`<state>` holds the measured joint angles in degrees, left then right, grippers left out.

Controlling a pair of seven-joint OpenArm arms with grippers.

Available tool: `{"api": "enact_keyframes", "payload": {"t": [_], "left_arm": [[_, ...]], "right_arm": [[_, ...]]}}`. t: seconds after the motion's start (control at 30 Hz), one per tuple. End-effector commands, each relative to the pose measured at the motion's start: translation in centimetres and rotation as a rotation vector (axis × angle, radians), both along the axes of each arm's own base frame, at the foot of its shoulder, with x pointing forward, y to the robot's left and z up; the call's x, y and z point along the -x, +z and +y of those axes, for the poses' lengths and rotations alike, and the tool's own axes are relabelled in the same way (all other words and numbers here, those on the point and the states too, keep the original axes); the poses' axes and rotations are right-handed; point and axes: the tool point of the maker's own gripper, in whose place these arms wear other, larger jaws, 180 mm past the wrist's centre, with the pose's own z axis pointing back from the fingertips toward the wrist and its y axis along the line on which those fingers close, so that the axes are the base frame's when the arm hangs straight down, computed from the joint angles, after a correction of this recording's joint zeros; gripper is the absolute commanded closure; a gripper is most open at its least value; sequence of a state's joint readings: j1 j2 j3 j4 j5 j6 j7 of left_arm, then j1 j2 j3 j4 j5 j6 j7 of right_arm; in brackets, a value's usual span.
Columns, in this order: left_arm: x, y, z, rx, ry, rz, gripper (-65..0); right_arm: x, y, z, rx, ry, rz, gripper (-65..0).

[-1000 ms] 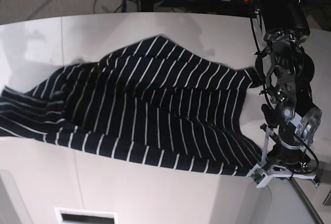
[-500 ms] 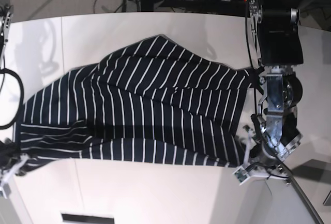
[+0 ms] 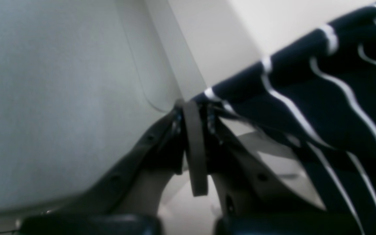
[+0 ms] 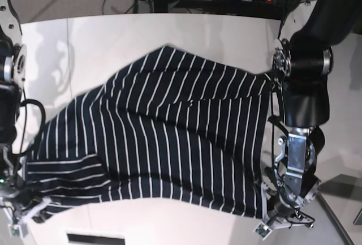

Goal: Layout the t-shirt on the table in an organized manner, then fold the t-shirt properly
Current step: 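Release the shirt and raise both grippers away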

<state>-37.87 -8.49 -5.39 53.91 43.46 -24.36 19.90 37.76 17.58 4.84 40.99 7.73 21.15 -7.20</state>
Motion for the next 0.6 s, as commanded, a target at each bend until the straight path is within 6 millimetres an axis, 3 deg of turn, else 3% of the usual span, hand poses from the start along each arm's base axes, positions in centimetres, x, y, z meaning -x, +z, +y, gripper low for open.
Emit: {"api": "enact_keyframes", "payload": {"t": [0.0, 0.07, 0.17, 0.3, 0.33, 0.43, 0.5, 0.57], "left_arm": [[-1.8, 3.3, 0.5, 0.000, 0.014, -0.088, 0.0], [-2.9, 3.5, 0.1, 0.023, 0.031, -0.107, 0.0], [-3.5, 3.4, 0.5, 0.034, 0.056, -0.135, 0.0], [-4.2, 5.2, 0.7, 0.037, 0.060, -0.217, -29.0], [-4.5, 6.0, 0.7, 0.036, 0.064, -0.235, -34.2], [-4.7, 9.1, 1.6, 0.131, 0.111, -0.328, -48.7], [-4.4, 12.0, 2.5, 0.255, 0.163, -0.427, -54.6], [-2.5, 11.3, 4.1, 0.313, 0.242, -0.415, -55.9]], "right_arm": [[-1.9, 4.1, -1.3, 0.013, -0.023, -0.104, -1.2], [-2.5, 3.8, -1.3, 0.009, -0.029, -0.090, -6.9], [-2.9, 3.4, -1.6, 0.020, -0.035, -0.060, -27.9], [-3.2, 4.1, -1.8, 0.023, -0.038, -0.072, -61.7], [-3.2, 4.3, -1.9, 0.024, -0.040, -0.075, -65.0], [-2.9, 4.9, -3.5, 0.038, -0.062, -0.085, -64.5], [-1.6, 4.2, -5.0, 0.015, -0.108, -0.070, -61.8], [0.4, 3.7, -7.3, -0.016, -0.176, -0.048, -60.6]]}}
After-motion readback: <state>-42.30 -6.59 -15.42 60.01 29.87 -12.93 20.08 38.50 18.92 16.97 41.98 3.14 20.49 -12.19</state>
